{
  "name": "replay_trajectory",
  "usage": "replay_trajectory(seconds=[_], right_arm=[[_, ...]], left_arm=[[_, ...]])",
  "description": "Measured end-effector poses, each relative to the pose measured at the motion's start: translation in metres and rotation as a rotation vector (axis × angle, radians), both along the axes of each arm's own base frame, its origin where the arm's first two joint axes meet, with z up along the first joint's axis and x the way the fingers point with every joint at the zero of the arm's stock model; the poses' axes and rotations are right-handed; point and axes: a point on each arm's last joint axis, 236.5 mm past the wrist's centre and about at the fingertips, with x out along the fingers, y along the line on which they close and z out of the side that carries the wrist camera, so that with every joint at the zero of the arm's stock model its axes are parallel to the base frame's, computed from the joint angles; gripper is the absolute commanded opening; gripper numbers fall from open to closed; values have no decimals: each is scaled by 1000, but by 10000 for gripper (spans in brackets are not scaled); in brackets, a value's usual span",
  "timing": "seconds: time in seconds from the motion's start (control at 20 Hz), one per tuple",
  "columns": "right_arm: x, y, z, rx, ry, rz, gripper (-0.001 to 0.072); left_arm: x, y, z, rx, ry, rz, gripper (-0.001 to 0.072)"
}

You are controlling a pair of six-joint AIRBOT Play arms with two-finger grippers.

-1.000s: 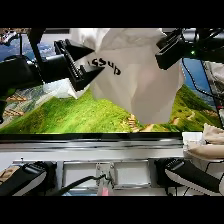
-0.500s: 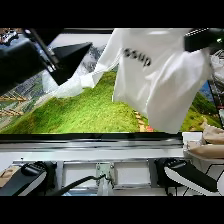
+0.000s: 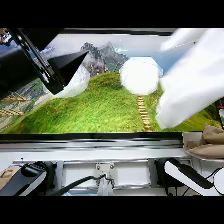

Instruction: Fold the clothes and pants, and hang the long-sleeved shirts on hangers.

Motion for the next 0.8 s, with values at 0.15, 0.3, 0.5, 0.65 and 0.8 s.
replay_trajectory(seconds=[0.15,0.3,0.5,0.65,0.8], right_arm=[[-29,-40,10,14,-50,-143,26],[-55,-71,17,6,-80,-254,26],[-90,-105,33,-33,-133,-377,26],[-117,-126,48,-78,-180,-458,26],[-141,-143,60,-122,-212,-530,26]], left_arm=[[2,-2,-13,15,24,-4,662],[4,-2,-21,25,38,-2,662],[8,-1,-29,52,39,10,662],[10,0,-35,67,42,16,662],[12,-1,-43,79,56,18,655]])
